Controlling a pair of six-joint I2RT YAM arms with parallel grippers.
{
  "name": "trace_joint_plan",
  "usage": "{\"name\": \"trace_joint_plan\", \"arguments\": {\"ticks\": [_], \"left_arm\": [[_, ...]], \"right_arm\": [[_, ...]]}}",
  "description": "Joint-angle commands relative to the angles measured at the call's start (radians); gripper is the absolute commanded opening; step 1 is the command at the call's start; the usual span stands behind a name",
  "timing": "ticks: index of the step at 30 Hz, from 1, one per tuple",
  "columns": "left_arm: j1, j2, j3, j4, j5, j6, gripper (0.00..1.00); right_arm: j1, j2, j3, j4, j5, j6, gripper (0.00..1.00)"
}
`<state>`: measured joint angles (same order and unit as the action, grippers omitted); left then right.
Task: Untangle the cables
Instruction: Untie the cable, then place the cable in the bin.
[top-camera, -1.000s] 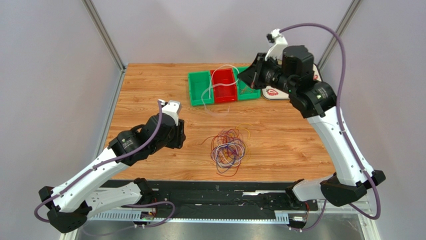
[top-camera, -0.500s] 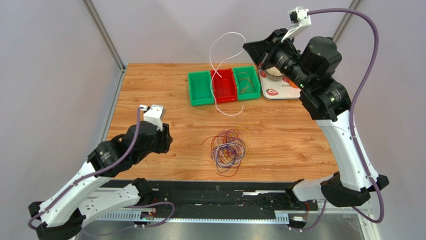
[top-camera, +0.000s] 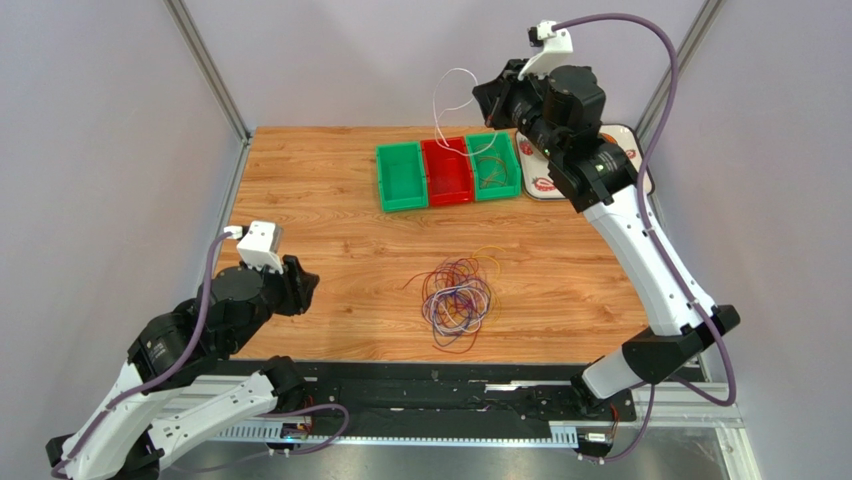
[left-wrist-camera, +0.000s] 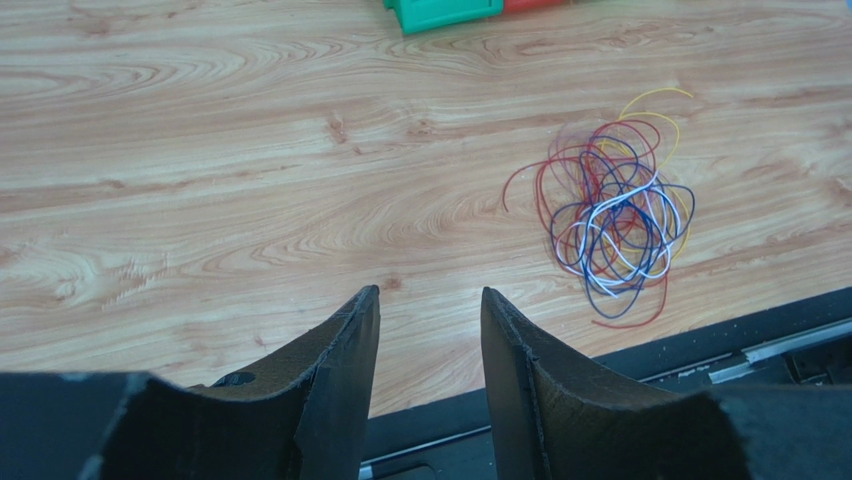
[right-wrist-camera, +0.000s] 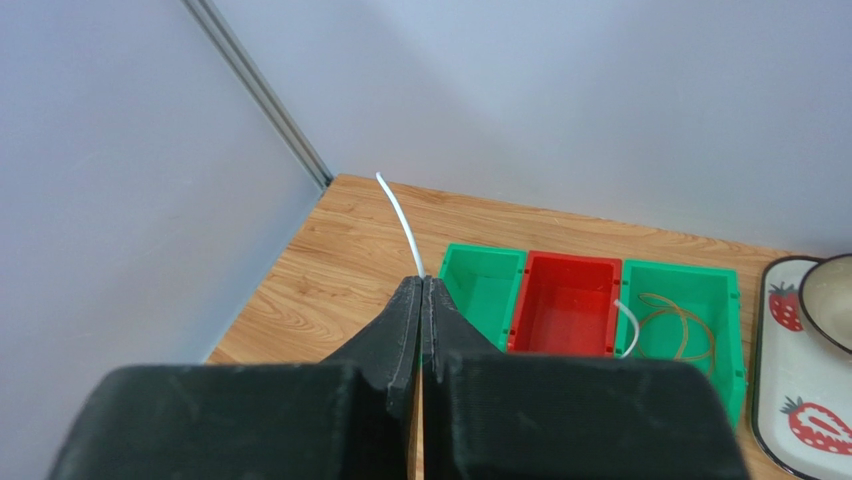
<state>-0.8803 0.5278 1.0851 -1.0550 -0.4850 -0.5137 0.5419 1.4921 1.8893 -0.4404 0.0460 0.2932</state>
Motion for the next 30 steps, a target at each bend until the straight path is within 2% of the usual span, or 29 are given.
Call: {"name": "trace_joint_plan", "arguments": {"ticks": [1,5,18,23,30], "left_arm": [[0.026,-0.005,-0.017,0.046,0.005,0.012,0.51],[0.069,0.001,-0.022,0.069,0.048,0.027,0.51],[0.086,-0.002,-0.025,0.069,0.046,0.029,0.50],[0.098,0.003,-0.027,0.070,0.046,0.029,0.50],[0.115,0.020,-0.027,0.073,0.062,0.037,0.50]], "right_arm": [[0.004,0.049,0.034,0.092,0.095,-0.037,0.00],[0.003,0.109,0.047,0.141,0.152,-0.057,0.00],[-0.002,0.365,0.189,0.200,0.316,-0.039,0.00],[-0.014,0.471,0.243,0.212,0.324,-0.036,0.00],[-0.017,0.537,0.260,0.215,0.330,-0.005,0.00]]}}
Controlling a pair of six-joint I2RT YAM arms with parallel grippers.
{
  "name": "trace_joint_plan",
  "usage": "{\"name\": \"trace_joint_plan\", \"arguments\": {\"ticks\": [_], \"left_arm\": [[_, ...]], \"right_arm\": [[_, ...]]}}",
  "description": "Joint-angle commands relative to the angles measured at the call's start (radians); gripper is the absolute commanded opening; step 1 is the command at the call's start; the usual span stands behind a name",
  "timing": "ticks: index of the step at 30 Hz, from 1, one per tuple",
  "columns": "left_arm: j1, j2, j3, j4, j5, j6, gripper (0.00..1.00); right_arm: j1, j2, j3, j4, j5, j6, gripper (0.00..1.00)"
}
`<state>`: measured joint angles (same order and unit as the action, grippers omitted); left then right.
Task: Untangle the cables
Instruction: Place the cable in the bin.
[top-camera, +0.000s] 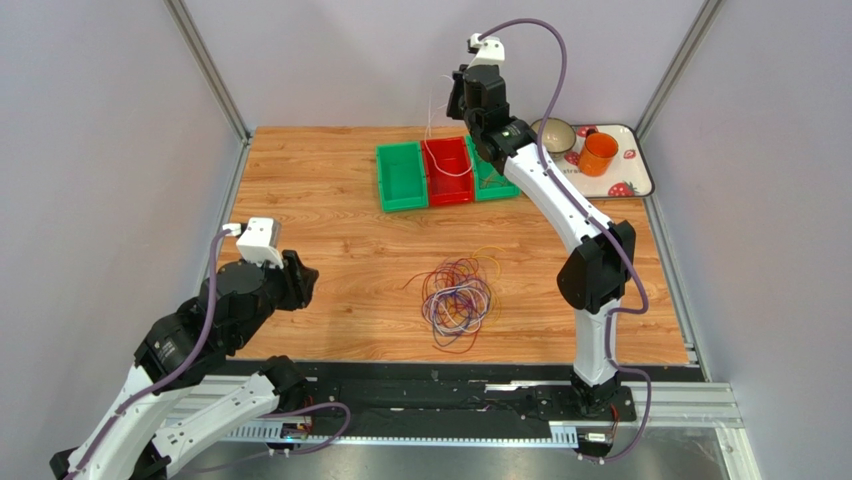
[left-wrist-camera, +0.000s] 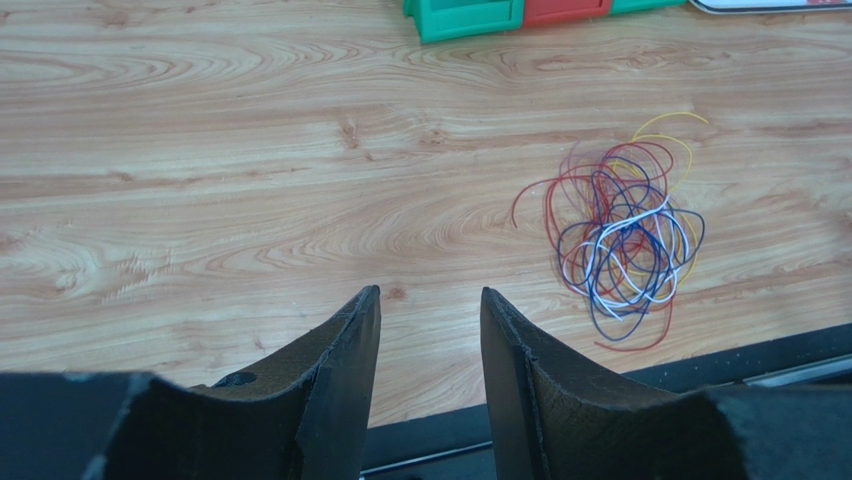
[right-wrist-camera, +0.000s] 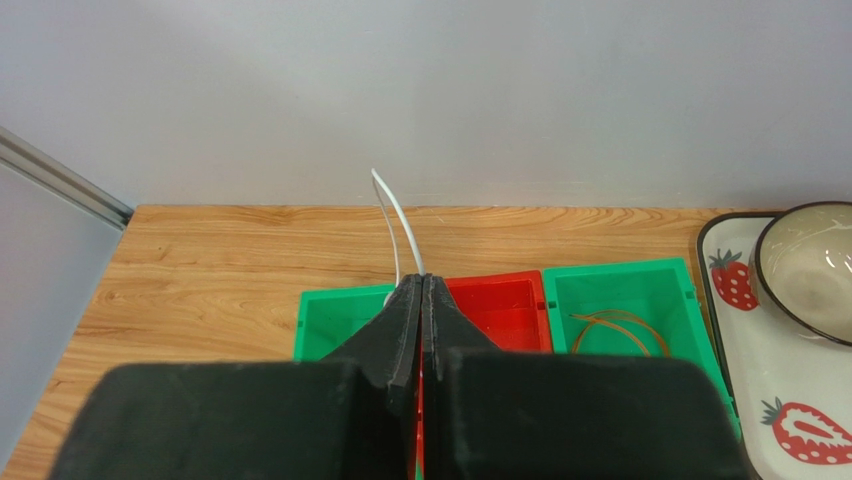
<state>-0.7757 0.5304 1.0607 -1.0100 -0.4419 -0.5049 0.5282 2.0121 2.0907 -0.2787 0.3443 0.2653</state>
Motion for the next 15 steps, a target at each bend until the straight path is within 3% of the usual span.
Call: {"name": "trace_joint_plan", "arguments": {"ticks": [1,15], "left_arm": [[0.013,0.017,-0.001,0.028,0.019,0.028,0.50],[0.047,0.026,-0.005,0.036,0.042,0.039,0.50]], "right_arm": [[-0.005,0.022,0.058,0.055,0.036,0.022,0.00],[-0.013,0.089,0.025,0.033,0.078,0.035,0.00]]}}
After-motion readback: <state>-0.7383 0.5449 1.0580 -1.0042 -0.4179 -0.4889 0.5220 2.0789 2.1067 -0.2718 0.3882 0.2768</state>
